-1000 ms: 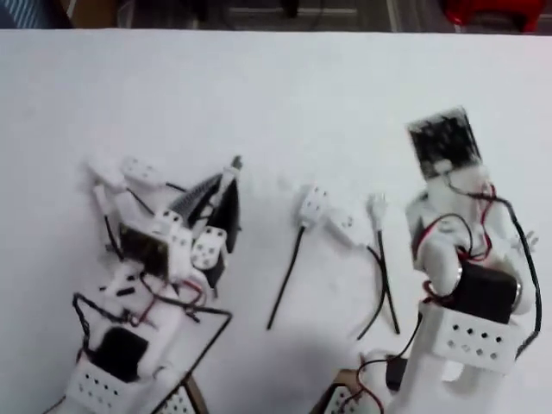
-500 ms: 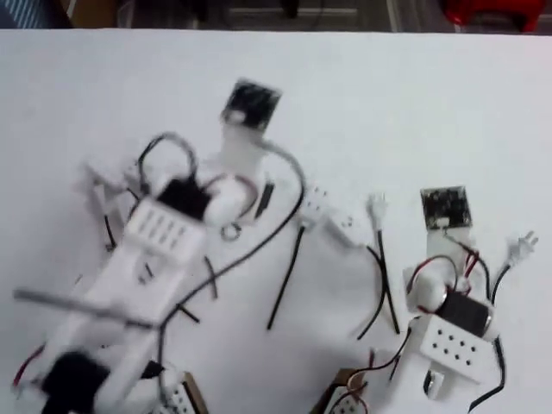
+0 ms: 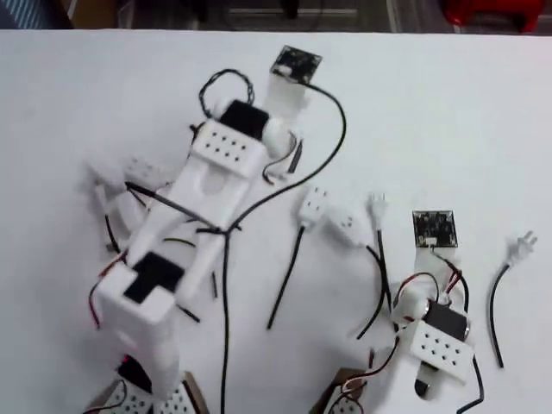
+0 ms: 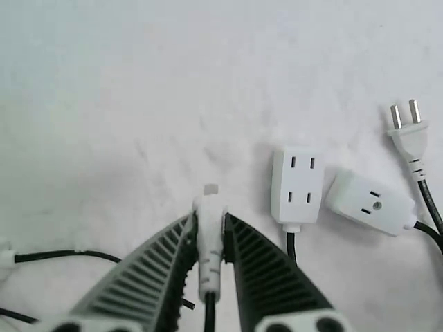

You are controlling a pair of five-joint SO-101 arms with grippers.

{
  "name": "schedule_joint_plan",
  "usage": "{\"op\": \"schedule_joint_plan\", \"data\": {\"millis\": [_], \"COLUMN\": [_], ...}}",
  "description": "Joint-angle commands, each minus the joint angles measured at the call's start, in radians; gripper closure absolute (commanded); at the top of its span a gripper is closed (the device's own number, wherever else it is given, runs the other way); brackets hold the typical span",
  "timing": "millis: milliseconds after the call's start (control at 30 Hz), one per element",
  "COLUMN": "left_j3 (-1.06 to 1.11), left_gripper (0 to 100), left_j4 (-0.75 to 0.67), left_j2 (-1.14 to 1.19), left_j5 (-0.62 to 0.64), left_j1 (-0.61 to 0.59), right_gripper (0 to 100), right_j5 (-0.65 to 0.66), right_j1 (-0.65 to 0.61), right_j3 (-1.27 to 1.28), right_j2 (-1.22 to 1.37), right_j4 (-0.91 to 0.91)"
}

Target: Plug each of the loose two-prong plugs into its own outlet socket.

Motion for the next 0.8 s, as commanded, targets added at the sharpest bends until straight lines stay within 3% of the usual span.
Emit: {"op": "schedule_joint_plan", "data": {"millis": [0, 167, 333, 600, 767], "left_j3": [-0.275, -0.506, -0.548, -0.520, -0.302], "left_gripper": [97, 97, 98, 98, 98], "left_j4": [0.106, 0.276, 0.311, 0.319, 0.318], "left_j2": [0.068, 0.182, 0.260, 0.173, -0.038], "left_j5": [-0.132, -0.414, -0.651, -0.546, -0.540], "left_j1": [0.053, 0.145, 0.136, -0.002, -0.068], "right_gripper": [98.0, 98.0, 98.0, 97.8, 94.1], "right_j5": [-0.006, -0.002, -0.002, -0.012, -0.114], "right_j1": [0.008, 0.015, 0.064, 0.064, 0.064], "right_j3": [-0.006, -0.005, -0.006, -0.008, -0.032], "right_j2": [-0.013, -0.013, -0.013, -0.013, -0.013], "right_j4": [-0.018, -0.016, -0.019, -0.033, -0.025]}}
